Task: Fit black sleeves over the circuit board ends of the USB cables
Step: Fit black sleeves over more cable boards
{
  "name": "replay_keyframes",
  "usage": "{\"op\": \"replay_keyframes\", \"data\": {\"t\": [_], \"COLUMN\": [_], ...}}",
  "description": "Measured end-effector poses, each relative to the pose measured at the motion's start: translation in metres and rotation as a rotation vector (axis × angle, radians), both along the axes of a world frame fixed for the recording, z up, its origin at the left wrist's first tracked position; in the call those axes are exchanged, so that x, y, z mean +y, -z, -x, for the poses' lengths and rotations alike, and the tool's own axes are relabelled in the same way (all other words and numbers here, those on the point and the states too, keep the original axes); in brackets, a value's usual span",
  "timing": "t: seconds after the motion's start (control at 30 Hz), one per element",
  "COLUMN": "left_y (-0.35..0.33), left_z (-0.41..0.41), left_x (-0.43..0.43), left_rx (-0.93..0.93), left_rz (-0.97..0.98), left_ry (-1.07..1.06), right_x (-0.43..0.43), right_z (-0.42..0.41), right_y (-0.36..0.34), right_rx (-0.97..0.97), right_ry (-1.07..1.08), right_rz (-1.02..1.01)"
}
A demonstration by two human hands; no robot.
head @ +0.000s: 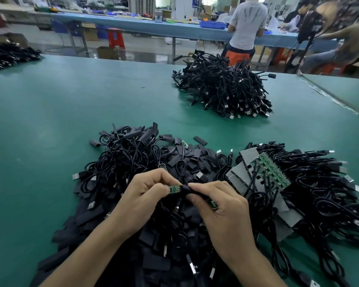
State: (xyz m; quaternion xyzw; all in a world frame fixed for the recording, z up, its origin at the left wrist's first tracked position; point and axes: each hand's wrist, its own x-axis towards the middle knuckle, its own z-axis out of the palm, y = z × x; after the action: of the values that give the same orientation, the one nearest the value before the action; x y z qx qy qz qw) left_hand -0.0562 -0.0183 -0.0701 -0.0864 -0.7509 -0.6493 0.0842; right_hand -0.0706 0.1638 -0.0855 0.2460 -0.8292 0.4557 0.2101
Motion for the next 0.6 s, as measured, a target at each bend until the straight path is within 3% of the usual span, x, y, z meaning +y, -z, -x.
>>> {"op": "replay_keyframes", "data": {"t": [0.4, 0.6], "left_y": [-0.0016, 0.0037], "left_z": [-0.0013, 0.0013], "left_x": [0.0027, -0.0022], "left_rx": [0.054, -0.015], "left_rz": [-0.023, -0.003], "left_ry": [-0.026, -0.042], "right_x": [-0.0005, -0.0006], "right_z": [-0.0008, -0.0016], "right_y": [-0.0009, -0.0017], "right_rx": [-0.049, -0.072], "right_ry": [-0.037, -0.039], "right_rz": [-0.016, -0.024]}}
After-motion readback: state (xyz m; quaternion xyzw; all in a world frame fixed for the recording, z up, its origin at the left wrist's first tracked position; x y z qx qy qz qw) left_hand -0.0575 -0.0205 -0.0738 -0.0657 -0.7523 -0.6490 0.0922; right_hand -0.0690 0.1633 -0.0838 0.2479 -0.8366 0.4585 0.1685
